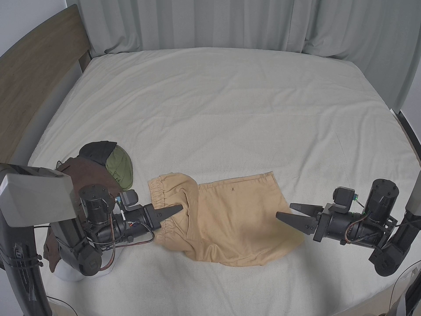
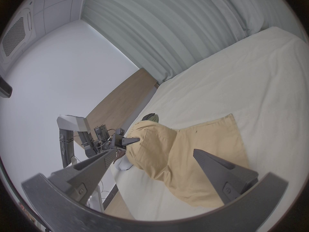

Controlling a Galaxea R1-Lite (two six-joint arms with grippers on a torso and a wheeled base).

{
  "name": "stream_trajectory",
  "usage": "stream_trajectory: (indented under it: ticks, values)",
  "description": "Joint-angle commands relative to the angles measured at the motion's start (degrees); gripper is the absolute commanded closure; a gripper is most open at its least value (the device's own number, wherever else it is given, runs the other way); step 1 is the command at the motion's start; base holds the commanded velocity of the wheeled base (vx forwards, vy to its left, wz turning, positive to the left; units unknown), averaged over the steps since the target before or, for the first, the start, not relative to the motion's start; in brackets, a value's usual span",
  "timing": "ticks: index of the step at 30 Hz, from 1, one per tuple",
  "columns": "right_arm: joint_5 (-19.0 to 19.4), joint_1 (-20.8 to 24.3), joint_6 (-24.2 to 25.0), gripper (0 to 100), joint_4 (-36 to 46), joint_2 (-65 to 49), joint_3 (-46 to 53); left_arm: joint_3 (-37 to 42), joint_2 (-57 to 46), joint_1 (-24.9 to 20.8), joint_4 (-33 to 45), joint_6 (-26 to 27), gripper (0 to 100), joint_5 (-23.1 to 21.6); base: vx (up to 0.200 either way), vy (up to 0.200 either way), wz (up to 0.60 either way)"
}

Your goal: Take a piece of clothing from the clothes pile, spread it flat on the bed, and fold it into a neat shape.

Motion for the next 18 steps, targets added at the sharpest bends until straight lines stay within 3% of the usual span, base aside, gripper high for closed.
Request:
stream_trajectory:
  ticks: [1,13,18]
  values:
    - [0.11,-1.71,0.19,0,-0.01,-1.35,-0.59,-0.82,0.43,-0.75,-0.17,-0.07,100,0.04,0.000,0.000,0.00]
    - [0.11,-4.26,0.36,0,-0.01,-1.44,-3.14,-3.46,1.58,-3.21,-0.17,-0.33,100,0.13,0.000,0.000,0.00]
    - [0.20,-6.02,0.45,0,-0.01,-1.35,-3.67,-5.30,1.31,-4.27,-0.17,-4.55,100,0.48,0.000,0.000,0.00]
